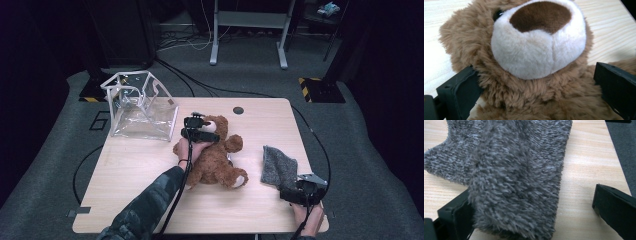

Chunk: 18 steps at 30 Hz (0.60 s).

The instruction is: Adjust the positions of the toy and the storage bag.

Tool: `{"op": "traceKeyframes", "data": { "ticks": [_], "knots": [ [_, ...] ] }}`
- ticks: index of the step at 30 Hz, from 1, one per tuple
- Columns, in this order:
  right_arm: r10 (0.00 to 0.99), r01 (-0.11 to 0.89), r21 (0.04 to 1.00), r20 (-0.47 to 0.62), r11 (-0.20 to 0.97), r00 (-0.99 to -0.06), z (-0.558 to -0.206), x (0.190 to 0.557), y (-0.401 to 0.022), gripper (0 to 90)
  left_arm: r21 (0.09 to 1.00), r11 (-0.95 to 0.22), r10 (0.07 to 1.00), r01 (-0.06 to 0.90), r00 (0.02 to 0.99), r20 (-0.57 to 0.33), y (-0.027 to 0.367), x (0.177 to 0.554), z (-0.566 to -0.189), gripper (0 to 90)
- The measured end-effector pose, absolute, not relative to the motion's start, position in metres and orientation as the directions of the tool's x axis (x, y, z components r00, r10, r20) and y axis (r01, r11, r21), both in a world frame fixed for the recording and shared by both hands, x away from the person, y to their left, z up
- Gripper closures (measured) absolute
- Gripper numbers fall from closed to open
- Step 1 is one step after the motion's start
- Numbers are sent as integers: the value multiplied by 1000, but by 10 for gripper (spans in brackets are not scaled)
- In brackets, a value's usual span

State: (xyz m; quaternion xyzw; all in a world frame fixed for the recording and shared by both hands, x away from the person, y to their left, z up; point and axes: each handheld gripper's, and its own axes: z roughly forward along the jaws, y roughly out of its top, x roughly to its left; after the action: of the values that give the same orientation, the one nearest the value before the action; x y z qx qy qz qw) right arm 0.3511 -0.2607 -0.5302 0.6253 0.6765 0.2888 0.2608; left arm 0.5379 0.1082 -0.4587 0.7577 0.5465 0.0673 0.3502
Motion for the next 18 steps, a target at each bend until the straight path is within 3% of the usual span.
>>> {"op": "traceKeyframes", "data": {
  "ticks": [12, 18],
  "knots": [
    [997, 692, 720, 8, 50, -80, -531, 351, -260, 0, 589, -168, 867, 791, 402, -293, 102, 543, -476, 15],
    [997, 692, 721, 8, 49, -78, -531, 351, -260, 0, 612, -178, 856, 771, 428, -291, 101, 539, -480, 265]
  ]
}}
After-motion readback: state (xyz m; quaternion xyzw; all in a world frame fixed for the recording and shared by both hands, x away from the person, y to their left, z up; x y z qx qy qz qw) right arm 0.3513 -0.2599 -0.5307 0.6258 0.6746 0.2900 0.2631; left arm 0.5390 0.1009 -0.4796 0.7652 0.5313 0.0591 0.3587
